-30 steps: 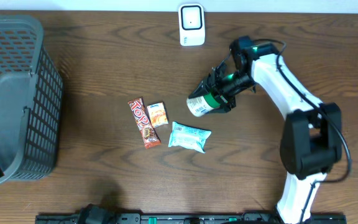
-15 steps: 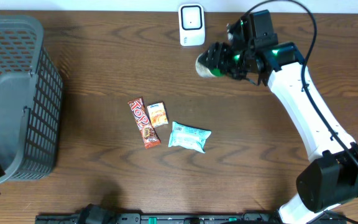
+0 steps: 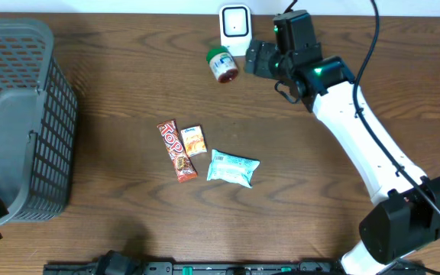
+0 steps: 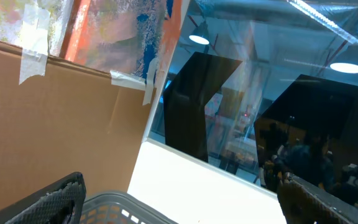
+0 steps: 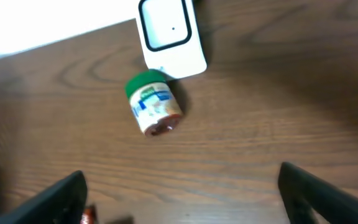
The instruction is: Scan the item barcode
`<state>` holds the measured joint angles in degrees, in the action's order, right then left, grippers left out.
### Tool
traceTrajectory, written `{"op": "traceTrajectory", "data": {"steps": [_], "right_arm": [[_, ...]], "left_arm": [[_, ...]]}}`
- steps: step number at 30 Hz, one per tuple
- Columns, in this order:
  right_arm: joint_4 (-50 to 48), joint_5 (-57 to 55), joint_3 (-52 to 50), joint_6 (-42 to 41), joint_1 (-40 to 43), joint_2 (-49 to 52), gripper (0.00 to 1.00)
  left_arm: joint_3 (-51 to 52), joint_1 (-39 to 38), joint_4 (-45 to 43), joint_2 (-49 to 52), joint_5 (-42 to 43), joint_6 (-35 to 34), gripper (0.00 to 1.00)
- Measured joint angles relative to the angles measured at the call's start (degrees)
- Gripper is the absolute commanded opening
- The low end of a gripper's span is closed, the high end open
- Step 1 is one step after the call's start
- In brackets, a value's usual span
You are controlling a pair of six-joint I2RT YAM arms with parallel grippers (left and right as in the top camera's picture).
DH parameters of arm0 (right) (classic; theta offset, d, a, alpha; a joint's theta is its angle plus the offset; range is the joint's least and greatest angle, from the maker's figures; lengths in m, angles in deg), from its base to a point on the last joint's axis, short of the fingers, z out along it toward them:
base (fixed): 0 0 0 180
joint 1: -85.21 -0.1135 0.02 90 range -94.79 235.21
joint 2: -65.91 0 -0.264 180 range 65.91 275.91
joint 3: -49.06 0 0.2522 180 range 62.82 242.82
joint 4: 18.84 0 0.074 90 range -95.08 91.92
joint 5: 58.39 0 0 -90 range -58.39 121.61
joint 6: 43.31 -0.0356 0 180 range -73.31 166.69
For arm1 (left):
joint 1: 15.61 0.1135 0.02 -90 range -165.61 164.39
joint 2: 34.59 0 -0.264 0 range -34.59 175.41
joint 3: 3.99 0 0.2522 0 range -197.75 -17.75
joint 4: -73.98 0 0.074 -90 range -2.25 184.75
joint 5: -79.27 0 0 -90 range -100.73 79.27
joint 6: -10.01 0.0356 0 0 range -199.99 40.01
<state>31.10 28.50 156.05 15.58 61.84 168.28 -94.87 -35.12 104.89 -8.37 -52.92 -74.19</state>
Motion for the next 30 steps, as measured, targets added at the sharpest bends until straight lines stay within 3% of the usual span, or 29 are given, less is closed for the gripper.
{"op": "traceTrajectory", "data": {"steps": [7,16,30], "right_arm": [[1.22,-1.62,0.00,2.29,-1.42,1.11,0.99],[0.81,-0.20,-0.02,2.84,-2.82,10.62,0.99],[-21.92,-4.24,0.02,4.70,-5.79,20.13,0.99]], "left_arm": [[0.00,0.00,0.04,0.00,0.00,0.00,0.98],[0.00,0.00,0.07,0.00,0.00,0.00,0.98],[0.00,0.00,0.57,0.00,0.00,0.00,0.98]]}}
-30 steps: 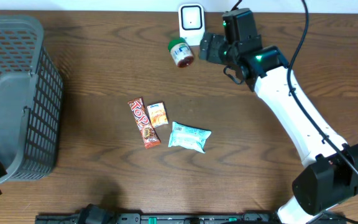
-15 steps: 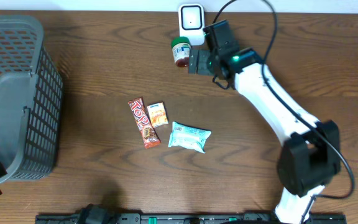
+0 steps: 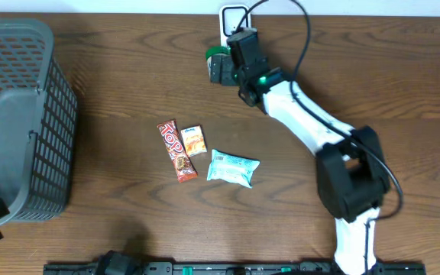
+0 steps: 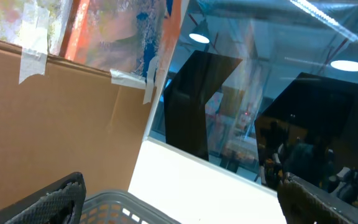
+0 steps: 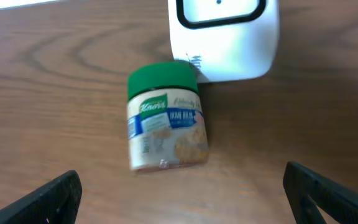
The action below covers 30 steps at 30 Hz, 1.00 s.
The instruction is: Scan the item barcode
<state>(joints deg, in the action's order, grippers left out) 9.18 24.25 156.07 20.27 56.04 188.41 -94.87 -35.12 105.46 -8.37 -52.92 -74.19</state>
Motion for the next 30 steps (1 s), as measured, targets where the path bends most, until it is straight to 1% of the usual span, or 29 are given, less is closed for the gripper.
{"op": "traceTrajectory", "data": {"steps": [6,16,18,20,21,22,25,30], "right_arm": [[-7.23,-0.98,-0.04,2.58,-0.50,7.28,0.99],[-15.87,-2.34,-0.04,3.50,-1.62,11.72,0.99],[-16.59,-3.54,-0.04,3.74,-1.62,12.96,0.90],[-17.03,-5.18,-0.04,4.44,-1.62,14.16,0.74],[-17.27,-6.10,-0.02,4.35,-1.64,14.38,0.68],[-17.09,-7.17,-0.02,4.37,-1.68,14.40,0.64],[-17.03,-8.13,-0.02,4.46,-1.60,14.40,0.59],[-14.49,-9.22,0.28,4.44,-1.62,14.10,0.54]], "left_arm": [[0.00,0.00,0.11,0.00,0.00,0.00,0.98],[0.00,0.00,0.13,0.00,0.00,0.00,0.98],[0.00,0.00,0.13,0.00,0.00,0.00,0.98],[0.00,0.00,0.11,0.00,0.00,0.00,0.98],[0.00,0.00,0.13,0.00,0.00,0.00,0.98],[0.00,0.00,0.13,0.00,0.00,0.00,0.98],[0.00,0.00,0.13,0.00,0.00,0.00,0.98],[0.00,0.00,0.13,0.00,0.00,0.00,0.98]]}}
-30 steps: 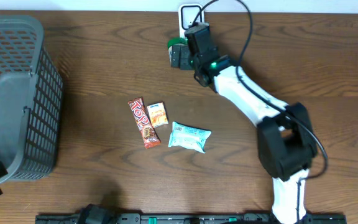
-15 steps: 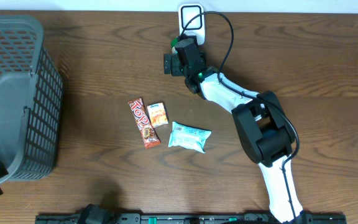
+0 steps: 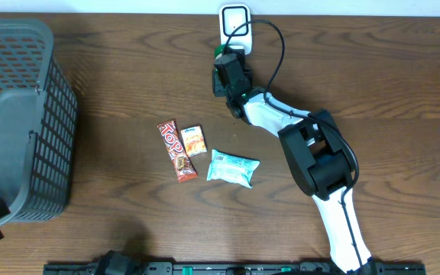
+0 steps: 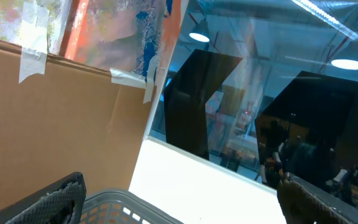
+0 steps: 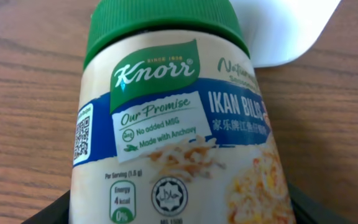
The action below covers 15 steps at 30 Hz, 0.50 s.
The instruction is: Scan the item barcode
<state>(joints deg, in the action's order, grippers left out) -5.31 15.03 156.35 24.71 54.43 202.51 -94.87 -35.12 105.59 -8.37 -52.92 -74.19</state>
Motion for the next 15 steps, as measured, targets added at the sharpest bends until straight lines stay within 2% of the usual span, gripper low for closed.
{"op": "traceTrajectory", "data": {"steps": [5,9,15], "right_arm": [[12.70,-0.37,0.04,0.07,0.00,-3.98,0.52],[27.04,0.70,-0.26,0.00,0.00,-9.88,0.60],[45.70,6.67,-0.33,-0.11,0.00,-20.37,0.55]], "left_arm": [[0.00,0.00,-0.02,0.00,0.00,0.00,0.98],[0.00,0.00,0.02,0.00,0.00,0.00,0.98],[0.00,0.00,0.02,0.00,0.00,0.00,0.98]]}}
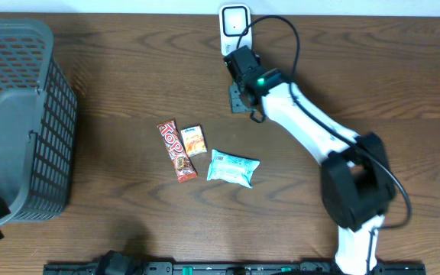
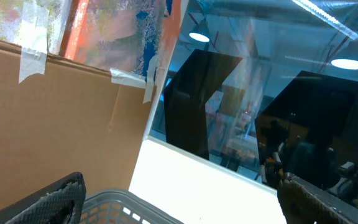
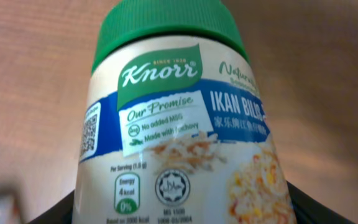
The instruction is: Scan the item barcode
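Note:
A Knorr jar (image 3: 179, 124) with a green lid and a blue label fills the right wrist view. My right gripper (image 3: 179, 214) is shut on it, one dark finger at each lower side, over blurred wood. From overhead the right gripper (image 1: 237, 95) sits just below the white scanner (image 1: 235, 21), and the jar is hidden under the wrist. No barcode shows on the jar; only a QR code at the label's left edge. My left gripper (image 2: 179, 202) is open over the grey basket rim (image 2: 123, 205), far from the jar.
The large grey basket (image 1: 17, 122) fills the table's left side. A red chocolate bar (image 1: 176, 150), a small orange packet (image 1: 195, 140) and a light blue packet (image 1: 233, 168) lie mid-table. The scanner's cable runs along the back edge.
My right gripper has moved away from the scanner toward the table's middle with the jar in it. The scanner has left the right wrist view. The left arm has not moved.
The jar lay on its side below the scanner with my right gripper open to its right. The gripper then stood close behind it, then had it between the fingers beside the scanner. Now the jar is held slightly nearer the table's middle.

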`<state>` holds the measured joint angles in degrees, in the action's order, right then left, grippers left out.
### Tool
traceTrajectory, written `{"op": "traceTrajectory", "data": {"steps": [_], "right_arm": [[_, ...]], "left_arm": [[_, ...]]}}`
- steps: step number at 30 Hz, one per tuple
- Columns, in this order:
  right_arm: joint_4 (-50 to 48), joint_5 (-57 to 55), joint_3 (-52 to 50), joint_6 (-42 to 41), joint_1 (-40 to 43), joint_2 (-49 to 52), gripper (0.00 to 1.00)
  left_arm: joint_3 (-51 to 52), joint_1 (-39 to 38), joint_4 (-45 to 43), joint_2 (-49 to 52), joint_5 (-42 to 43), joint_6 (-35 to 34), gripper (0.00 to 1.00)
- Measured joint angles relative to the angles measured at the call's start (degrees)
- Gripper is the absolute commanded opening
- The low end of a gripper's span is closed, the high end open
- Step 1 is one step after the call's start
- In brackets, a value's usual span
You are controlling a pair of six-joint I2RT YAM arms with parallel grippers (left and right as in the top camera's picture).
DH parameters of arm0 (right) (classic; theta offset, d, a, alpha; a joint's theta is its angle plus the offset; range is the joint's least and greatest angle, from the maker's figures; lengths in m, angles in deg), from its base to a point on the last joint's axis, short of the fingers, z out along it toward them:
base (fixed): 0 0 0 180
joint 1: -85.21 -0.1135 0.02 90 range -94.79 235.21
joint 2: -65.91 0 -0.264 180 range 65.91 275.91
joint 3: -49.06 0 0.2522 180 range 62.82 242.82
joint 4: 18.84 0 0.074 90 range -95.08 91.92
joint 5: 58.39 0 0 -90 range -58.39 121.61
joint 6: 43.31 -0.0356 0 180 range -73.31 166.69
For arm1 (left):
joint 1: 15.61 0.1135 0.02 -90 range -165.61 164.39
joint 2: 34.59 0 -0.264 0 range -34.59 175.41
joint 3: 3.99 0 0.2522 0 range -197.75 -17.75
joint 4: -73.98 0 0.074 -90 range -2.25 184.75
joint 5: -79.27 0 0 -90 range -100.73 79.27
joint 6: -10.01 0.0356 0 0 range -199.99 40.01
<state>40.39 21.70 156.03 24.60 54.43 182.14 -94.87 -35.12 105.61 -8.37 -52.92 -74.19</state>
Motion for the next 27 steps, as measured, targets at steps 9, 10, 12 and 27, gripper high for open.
{"op": "traceTrajectory", "data": {"steps": [9,10,12,27], "right_arm": [[16.70,6.80,0.00,0.26,0.00,-2.05,0.59],[16.83,7.04,0.00,0.42,0.00,-2.05,0.59],[17.07,7.37,0.00,0.50,0.00,-2.05,0.59],[5.99,6.05,-4.48,0.85,0.00,-2.05,0.54]], "left_arm": [[0.02,0.00,0.00,0.00,0.00,0.00,0.98],[0.02,0.00,0.00,0.00,0.00,0.00,0.98],[0.02,0.00,0.00,0.00,0.00,0.00,0.98],[0.02,0.00,-0.04,0.00,0.00,0.00,0.98]]}}
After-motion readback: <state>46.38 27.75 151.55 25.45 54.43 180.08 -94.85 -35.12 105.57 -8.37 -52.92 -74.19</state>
